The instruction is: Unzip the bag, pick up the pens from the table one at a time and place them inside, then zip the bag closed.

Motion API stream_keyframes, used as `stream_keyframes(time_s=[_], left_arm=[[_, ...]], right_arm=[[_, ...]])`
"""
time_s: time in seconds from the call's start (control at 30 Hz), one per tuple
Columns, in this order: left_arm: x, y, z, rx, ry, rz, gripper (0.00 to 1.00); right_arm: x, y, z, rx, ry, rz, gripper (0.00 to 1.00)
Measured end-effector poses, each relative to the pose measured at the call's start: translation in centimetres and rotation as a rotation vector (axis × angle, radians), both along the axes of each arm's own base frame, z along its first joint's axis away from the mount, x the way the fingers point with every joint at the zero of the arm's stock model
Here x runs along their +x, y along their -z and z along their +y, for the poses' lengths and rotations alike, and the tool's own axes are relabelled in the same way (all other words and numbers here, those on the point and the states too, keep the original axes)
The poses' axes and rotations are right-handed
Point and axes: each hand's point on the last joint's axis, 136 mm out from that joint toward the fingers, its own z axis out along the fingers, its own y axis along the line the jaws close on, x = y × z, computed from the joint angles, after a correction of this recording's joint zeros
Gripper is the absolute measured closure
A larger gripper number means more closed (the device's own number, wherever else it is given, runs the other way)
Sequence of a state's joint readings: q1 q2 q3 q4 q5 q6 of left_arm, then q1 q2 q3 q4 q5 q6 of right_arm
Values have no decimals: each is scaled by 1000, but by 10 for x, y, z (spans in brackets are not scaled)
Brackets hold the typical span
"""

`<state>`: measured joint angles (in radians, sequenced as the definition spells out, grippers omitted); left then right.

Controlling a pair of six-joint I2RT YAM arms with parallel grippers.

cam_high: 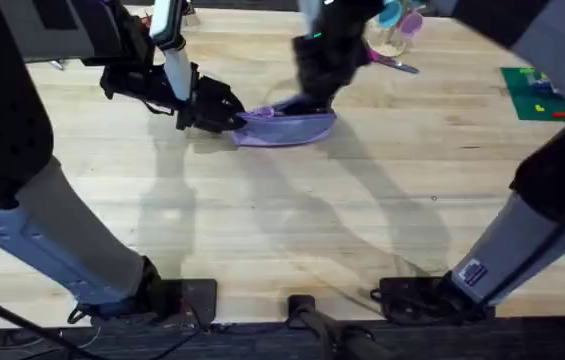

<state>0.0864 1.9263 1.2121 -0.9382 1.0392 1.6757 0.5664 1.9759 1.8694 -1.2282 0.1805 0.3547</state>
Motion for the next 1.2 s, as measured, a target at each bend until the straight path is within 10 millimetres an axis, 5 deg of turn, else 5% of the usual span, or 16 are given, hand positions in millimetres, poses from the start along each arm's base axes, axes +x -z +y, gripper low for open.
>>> stream_keyframes(time_s=[0.2,0.4,0.43,0.63,0.67,0.9,1.2], left_arm=[[0,0,0,0,0,0,958],[0,0,0,0,0,0,958],[0,0,0,0,0,0,958],[0,0,0,0,0,0,958],[0,0,0,0,0,0,959],[0,0,0,0,0,0,959],[0,0,0,0,0,0,959]], right_arm=[[19,0,-51,-19,126,11,968],[20,-1,-33,3,89,-15,968],[18,-1,-26,12,77,-13,919],[-5,0,20,138,-16,55,59],[-8,-1,27,162,-30,66,21],[-19,-6,59,323,-35,126,6],[-27,-9,70,402,74,188,5]])
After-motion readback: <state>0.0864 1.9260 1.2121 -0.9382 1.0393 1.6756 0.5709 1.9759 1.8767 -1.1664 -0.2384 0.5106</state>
